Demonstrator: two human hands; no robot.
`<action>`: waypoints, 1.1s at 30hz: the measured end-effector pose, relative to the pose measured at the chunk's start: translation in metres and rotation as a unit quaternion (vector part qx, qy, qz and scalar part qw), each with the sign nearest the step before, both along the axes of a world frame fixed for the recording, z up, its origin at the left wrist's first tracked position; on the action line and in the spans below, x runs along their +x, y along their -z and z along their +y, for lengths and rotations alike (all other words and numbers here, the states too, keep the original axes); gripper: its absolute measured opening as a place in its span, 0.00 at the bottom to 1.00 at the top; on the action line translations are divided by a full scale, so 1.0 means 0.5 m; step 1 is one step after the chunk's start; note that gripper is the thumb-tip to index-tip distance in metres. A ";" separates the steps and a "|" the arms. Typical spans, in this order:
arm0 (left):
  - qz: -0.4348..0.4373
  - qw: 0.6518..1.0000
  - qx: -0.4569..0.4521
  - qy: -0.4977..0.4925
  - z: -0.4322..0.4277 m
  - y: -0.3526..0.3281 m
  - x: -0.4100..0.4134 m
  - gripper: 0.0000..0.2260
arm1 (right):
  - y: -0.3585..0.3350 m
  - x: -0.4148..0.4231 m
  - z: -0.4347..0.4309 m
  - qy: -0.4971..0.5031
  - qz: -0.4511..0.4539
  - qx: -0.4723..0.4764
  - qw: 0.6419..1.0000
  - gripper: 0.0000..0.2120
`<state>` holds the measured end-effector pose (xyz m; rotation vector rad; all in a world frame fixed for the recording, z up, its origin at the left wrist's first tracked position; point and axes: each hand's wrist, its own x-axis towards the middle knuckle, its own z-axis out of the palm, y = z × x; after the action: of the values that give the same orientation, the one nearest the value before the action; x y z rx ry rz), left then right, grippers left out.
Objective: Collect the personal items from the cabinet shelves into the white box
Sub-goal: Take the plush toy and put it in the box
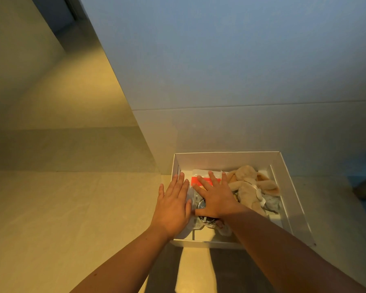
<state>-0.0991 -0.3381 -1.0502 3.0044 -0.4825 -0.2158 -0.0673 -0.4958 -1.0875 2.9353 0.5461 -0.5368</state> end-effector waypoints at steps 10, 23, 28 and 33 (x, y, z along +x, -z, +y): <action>-0.006 1.000 0.003 0.013 0.005 0.008 0.003 0.24 | -0.042 -0.022 -0.068 -0.040 -0.021 0.023 0.999 0.37; 0.020 0.999 -0.015 0.028 0.009 -0.012 -0.001 0.23 | -0.101 -0.071 -0.223 -0.074 -0.024 0.036 0.996 0.30; -0.005 0.997 -0.029 0.065 0.031 -0.033 0.017 0.21 | -0.125 -0.078 -0.276 -0.106 -0.024 -0.009 0.994 0.28; -0.025 0.988 0.017 0.148 0.070 -0.050 0.029 0.20 | -0.133 -0.098 -0.320 -0.129 -0.046 0.000 0.991 0.23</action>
<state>-0.0846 -0.3033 -1.0251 2.9644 -0.9410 -0.1711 -0.1164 -0.6559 -1.0209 2.8103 0.8944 -0.3682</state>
